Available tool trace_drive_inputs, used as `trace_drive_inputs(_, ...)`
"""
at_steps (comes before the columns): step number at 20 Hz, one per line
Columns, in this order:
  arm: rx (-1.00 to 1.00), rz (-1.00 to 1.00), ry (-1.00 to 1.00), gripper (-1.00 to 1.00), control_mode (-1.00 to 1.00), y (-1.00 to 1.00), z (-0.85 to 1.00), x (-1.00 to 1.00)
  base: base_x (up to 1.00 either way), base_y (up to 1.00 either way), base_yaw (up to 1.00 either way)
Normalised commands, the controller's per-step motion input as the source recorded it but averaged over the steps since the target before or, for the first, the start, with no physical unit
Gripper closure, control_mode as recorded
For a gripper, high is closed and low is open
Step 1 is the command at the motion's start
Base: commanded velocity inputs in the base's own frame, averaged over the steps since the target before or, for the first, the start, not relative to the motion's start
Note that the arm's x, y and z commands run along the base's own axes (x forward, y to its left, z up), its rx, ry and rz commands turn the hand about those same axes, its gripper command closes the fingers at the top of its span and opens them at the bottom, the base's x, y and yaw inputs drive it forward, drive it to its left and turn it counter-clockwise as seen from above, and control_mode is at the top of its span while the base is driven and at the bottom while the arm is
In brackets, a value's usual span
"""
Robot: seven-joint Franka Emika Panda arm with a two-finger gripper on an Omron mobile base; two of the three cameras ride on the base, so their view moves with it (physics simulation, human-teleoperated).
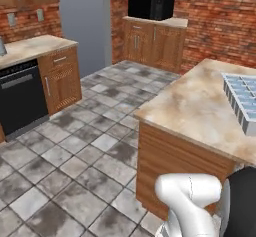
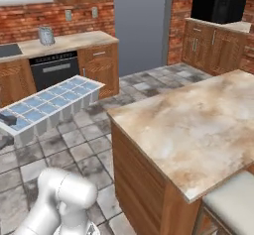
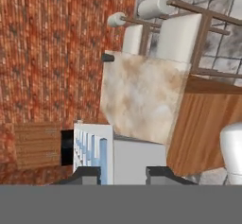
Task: Open the freezer door, pick up the ice cube tray from the freezer, and place it on the dining counter.
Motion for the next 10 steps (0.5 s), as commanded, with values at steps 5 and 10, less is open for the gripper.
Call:
trace_drive_inputs(5,0.00,0.00,0.00,1.00,1.00,0.00,0.00,0.00,0.80,0.06,-0.47)
trace_drive_inputs(10,0.00,0.00,0.00,1.00,1.00,0.00,0.00,0.00,0.57,0.00,-0.53)
